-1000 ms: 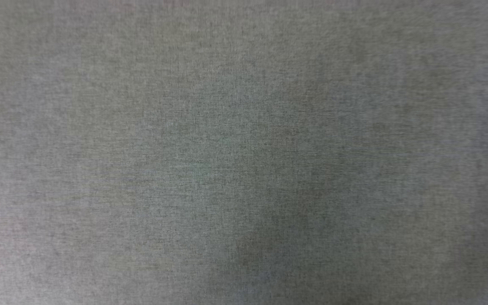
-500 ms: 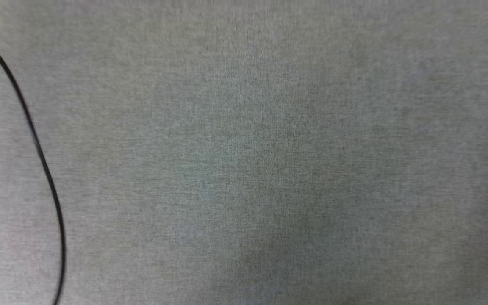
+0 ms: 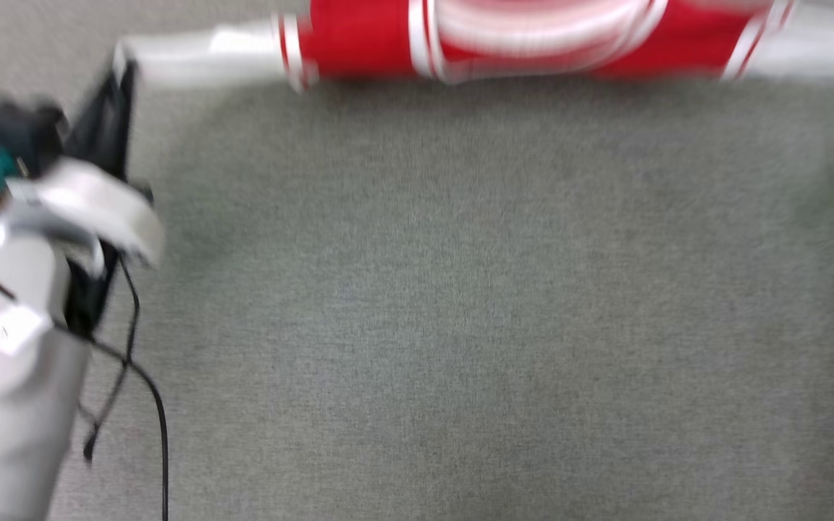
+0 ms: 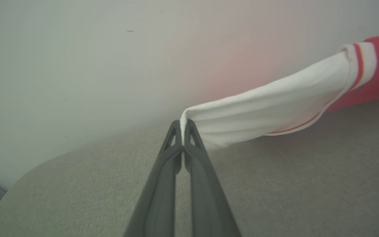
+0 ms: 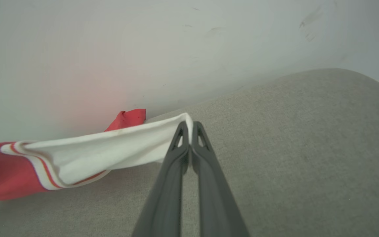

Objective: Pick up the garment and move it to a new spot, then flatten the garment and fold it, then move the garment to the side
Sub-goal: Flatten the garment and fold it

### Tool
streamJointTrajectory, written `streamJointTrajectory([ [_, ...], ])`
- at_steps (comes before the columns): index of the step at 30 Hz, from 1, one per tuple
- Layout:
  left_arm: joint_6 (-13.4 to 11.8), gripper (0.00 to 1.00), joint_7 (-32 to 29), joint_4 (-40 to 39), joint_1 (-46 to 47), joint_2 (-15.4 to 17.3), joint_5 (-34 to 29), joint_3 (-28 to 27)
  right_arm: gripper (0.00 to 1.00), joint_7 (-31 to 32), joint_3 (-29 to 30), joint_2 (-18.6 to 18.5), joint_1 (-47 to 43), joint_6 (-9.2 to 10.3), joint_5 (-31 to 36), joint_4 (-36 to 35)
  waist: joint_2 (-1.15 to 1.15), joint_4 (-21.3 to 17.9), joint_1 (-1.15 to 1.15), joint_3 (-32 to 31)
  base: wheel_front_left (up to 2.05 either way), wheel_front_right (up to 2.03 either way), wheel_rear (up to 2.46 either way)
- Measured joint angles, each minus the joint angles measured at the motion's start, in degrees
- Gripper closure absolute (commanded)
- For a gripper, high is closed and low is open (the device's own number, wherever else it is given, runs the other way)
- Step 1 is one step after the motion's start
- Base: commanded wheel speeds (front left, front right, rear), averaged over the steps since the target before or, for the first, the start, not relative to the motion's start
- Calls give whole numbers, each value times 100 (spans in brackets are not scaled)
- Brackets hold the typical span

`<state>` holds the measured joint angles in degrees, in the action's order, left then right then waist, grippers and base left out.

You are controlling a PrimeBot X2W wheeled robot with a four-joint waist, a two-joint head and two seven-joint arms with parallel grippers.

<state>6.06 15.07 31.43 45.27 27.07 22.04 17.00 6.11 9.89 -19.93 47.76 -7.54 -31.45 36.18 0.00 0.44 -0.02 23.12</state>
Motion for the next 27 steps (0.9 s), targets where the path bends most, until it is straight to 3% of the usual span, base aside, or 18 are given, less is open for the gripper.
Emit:
streamJointTrajectory([
  [11,-53,100,-79,-78,-1946,-71,162,240,100,520,-445,-203,-2224,0,-723,-758,0,-5,-1,-961,0,0,0],
  [27,-250,100,-815,-1007,-3990,349,609,277,100,1346,-1525,-1227,-4161,0,-1473,-1762,0,-115,0,-2003,0,0,0],
])
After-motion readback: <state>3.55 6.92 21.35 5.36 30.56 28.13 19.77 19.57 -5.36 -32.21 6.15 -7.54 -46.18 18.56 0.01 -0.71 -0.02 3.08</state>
